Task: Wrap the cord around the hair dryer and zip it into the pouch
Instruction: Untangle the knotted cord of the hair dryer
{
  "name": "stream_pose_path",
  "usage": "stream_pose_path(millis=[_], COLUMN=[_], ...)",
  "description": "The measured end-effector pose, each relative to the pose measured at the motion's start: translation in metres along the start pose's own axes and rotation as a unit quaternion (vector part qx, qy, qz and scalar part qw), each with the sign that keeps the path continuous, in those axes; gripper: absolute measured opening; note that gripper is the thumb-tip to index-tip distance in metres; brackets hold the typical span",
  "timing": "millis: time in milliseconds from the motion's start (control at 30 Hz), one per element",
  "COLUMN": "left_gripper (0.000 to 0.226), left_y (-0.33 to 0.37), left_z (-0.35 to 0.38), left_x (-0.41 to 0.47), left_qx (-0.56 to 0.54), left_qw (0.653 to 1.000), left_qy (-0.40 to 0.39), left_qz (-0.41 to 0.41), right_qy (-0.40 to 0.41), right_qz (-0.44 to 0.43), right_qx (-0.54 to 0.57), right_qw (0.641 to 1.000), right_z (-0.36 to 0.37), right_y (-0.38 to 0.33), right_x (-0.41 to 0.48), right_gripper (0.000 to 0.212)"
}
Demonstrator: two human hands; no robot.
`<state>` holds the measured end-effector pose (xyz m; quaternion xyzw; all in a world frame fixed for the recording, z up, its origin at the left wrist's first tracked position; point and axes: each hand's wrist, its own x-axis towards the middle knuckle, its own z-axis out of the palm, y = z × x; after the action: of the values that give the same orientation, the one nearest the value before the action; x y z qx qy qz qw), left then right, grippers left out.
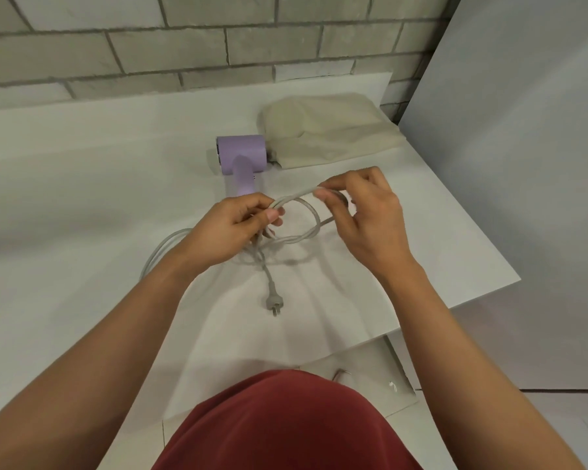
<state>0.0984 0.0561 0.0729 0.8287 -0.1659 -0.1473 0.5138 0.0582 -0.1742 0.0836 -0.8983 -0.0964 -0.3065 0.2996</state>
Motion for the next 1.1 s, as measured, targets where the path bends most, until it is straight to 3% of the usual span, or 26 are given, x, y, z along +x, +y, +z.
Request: stream_pose_path(millis=[133,267,333,400,500,600,733,933,1100], left_gripper=[0.019,0.018,0.019,0.019,0.020,0.020,0.024,0.027,0.022], left_y=[-0.004,-0.004,-0.006,-0.005,-0.002,0.002,0.003,-0.004,-0.003], left_z=[0.001,0.005,0.006,0.008,0.014,0.017,0.015,0.012,0.010], left_x=[-0.001,0.005,0.007,0.008,0.009,0.007,0.003,-0.001,-0.002], left_qx=[0.020,0.040,0.040,0.049,0.071,0.094,0.123,0.080,0.071], left_qw=[1.000,0.998,0.998,0.997,0.995,0.993,0.989,0.994,0.994], left_qy=[0.009,0.030,0.049,0.056,0.060,0.050,0.030,0.040,0.036], left_qz=[0.014,0.028,0.020,0.019,0.031,0.055,0.078,0.059,0.068], right_qy=[0.064,0.030,-0.010,-0.020,-0.039,-0.108,-0.142,-0.051,0.060], right_qz=[0.080,0.174,0.134,0.039,-0.095,-0.169,-0.140,-0.089,-0.006], right_qx=[0.093,0.110,0.013,-0.105,-0.169,-0.197,-0.192,-0.102,0.010], right_qw=[0.990,0.978,0.991,0.994,0.980,0.960,0.961,0.989,0.998], right_z=[-0.003,0.001,-0.002,-0.005,-0.004,0.003,0.012,0.003,-0.006], right_y=[-0.011,-0.002,0.008,0.010,-0.007,-0.015,-0.008,-0.006,-0.005], right_x=[0.003,0.003,0.003,0.002,0.004,0.007,0.011,0.015,0.019], right_gripper=[0.011,0.008,0.013,0.028,0.049,0.041,0.011,0.021,0.014])
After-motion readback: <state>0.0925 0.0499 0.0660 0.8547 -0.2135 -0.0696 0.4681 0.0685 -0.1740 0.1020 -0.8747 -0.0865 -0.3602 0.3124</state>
